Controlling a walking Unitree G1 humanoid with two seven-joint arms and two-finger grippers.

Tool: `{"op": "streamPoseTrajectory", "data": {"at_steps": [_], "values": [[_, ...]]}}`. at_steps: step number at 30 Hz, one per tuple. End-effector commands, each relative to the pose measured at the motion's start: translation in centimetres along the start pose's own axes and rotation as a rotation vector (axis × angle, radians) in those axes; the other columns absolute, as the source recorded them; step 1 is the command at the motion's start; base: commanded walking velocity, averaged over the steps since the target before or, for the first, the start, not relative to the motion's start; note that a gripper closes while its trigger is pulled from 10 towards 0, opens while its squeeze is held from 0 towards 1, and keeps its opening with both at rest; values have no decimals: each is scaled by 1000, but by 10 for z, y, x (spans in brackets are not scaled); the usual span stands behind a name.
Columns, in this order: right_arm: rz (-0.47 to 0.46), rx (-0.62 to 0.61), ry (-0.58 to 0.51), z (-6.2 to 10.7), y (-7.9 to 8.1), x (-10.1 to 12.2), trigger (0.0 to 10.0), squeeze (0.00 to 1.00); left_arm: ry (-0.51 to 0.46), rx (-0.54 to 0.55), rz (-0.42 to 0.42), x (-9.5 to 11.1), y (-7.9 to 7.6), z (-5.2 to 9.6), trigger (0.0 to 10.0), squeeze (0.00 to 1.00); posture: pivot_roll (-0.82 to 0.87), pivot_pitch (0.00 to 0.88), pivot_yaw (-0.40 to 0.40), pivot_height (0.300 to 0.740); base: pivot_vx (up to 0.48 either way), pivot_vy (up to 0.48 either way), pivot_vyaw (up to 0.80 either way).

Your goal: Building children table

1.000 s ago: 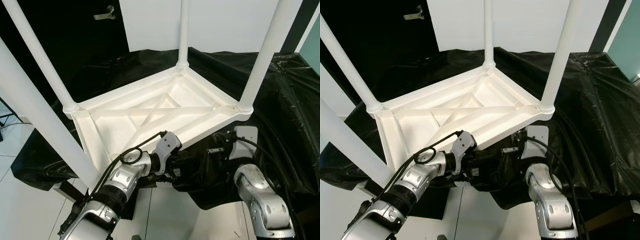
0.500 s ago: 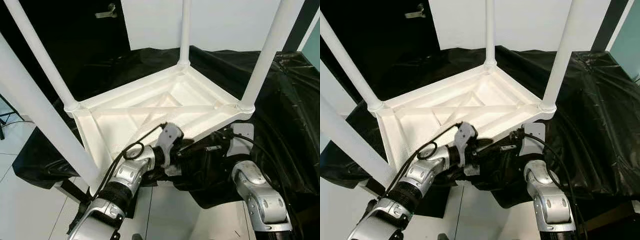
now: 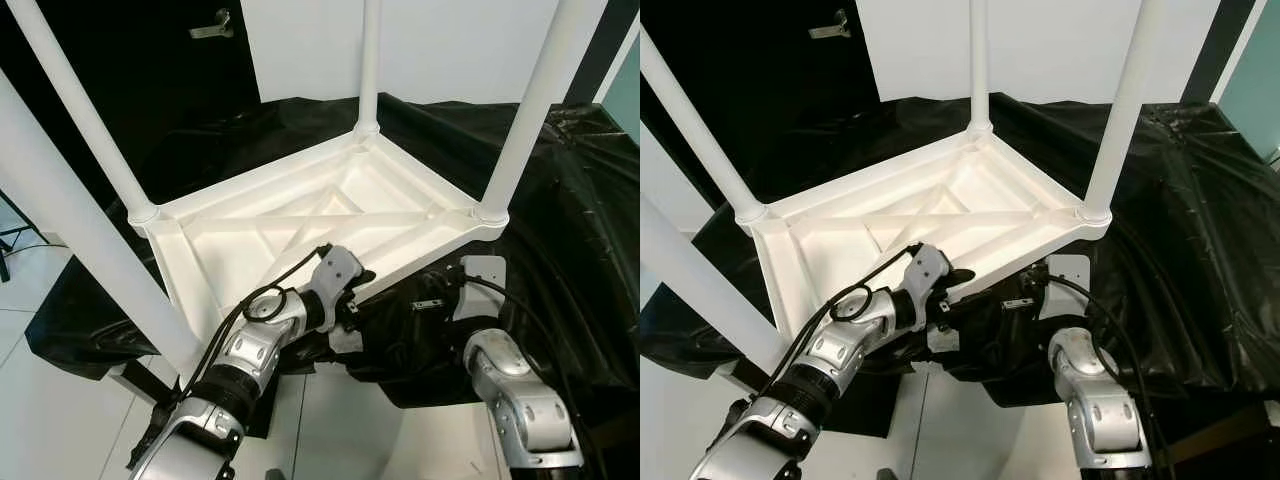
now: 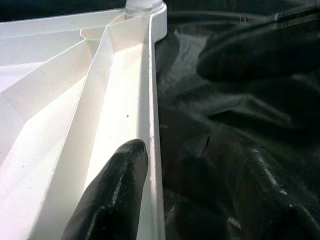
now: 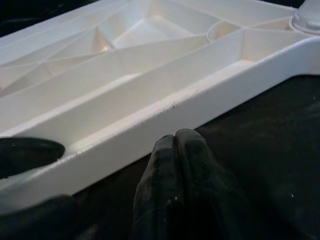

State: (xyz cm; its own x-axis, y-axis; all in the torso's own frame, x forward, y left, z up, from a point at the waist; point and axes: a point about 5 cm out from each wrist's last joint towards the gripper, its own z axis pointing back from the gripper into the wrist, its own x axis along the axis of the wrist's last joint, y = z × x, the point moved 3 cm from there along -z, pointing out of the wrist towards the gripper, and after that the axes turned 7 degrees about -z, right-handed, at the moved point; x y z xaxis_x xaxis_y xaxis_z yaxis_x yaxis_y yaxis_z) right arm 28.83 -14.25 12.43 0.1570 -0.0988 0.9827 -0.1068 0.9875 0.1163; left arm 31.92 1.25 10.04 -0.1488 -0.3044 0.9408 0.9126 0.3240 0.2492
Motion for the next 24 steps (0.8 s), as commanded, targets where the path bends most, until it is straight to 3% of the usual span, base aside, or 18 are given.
{"op": "streamPoseTrajectory", "data": {"at_steps": [1, 9, 18, 24], "values": [[4, 12, -3, -4, 2, 0, 10000, 0, 147, 14, 42, -29, -6, 0, 10000, 0, -127, 0, 61, 740, 0, 0, 0], [14, 12, -15, -8, -1, 5, 10000, 0, 205, 58, 47, -34, -4, -8, 10000, 0, -120, 0, 55, 740, 0, 0, 0], [21, 29, 11, -7, 2, 1, 10000, 0, 160, -54, 71, -24, -23, -21, 10000, 0, -121, 0, 57, 740, 0, 0, 0], [36, 11, 108, -6, -3, -20, 10000, 0, 141, -92, 67, -19, -30, -29, 10000, 0, -121, 0, 59, 740, 0, 0, 0]]}}
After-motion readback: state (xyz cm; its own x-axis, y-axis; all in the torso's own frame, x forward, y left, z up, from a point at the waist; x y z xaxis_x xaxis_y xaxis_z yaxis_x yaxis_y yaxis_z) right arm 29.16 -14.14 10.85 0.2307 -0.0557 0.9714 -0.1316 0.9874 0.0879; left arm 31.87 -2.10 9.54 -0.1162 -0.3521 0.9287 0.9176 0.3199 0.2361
